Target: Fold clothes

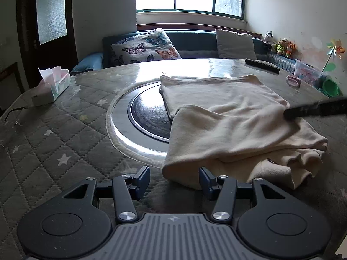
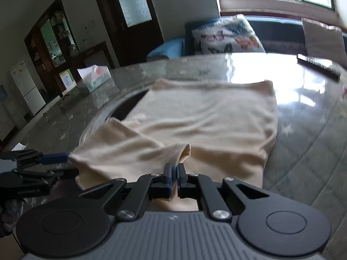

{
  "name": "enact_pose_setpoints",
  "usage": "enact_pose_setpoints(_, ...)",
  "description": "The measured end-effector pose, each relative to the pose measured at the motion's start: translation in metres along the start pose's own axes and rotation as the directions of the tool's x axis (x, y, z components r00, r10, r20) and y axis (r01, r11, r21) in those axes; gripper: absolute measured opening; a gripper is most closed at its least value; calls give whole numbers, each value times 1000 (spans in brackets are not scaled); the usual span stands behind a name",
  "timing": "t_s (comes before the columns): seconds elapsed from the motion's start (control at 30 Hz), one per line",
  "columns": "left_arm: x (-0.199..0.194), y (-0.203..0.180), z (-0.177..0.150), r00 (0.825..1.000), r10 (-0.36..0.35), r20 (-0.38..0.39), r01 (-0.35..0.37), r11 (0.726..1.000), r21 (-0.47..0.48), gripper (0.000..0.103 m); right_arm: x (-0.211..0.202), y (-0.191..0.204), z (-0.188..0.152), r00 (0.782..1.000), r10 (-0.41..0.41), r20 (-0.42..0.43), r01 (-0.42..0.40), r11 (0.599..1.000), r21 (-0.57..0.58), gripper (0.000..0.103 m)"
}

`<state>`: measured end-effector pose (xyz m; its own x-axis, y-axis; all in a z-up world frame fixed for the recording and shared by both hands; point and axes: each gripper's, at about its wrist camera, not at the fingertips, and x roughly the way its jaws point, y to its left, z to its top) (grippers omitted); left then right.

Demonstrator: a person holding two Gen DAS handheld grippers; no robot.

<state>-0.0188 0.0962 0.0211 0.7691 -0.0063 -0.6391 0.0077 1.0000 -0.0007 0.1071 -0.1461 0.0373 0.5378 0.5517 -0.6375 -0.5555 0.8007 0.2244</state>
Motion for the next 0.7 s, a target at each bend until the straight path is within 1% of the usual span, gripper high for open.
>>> enact_pose_setpoints(0.13,3,-5,0,1000,10,1,-10,1000,23,51,-18,11,19,997,0,76,5,998,-57,3)
enact_pose_setpoints(0.17,4,-6,-1,1000,20,2,-20,999,29,49,-24,14,25,995,-1,98,8,997,-73,3)
enact_pose_setpoints(0.2,4,-7,-1,1000,23,1,-23,999,35,44,-29,17,30,993,-1,119,11,996,-87,3)
enact_pose_setpoints(0.23,4,-7,-2,1000,24,2,-24,999,38,43,-33,19,34,991,-3,135,16,995,-96,3)
enact_pose_setpoints(0.3,3,-9,-2,1000,23,6,-23,999,48,37,-46,22,44,982,-15,186,38,992,-122,3)
enact_pose_setpoints(0.37,1,-11,-3,1000,23,11,-23,998,58,37,-55,22,48,974,-37,225,69,988,-139,3)
enact_pose_setpoints(0.4,0,-12,-3,1000,21,12,-22,998,65,32,-59,20,48,971,-49,234,83,987,-139,3)
enact_pose_setpoints(0.43,0,-12,-4,1000,19,13,-20,997,71,29,-60,17,46,970,-63,236,96,986,-133,3)
enact_pose_setpoints(0.5,0,-14,-5,1000,16,9,-17,997,80,28,-58,5,38,974,-89,210,112,988,-101,3)
enact_pose_setpoints(0.6,0,-15,-5,1000,13,5,-13,996,88,28,-47,-11,21,981,-127,147,136,989,-57,3)
enact_pose_setpoints(0.7,-2,-15,-5,1000,10,-3,-10,995,97,30,-32,-28,-3,987,-152,59,153,988,-11,3)
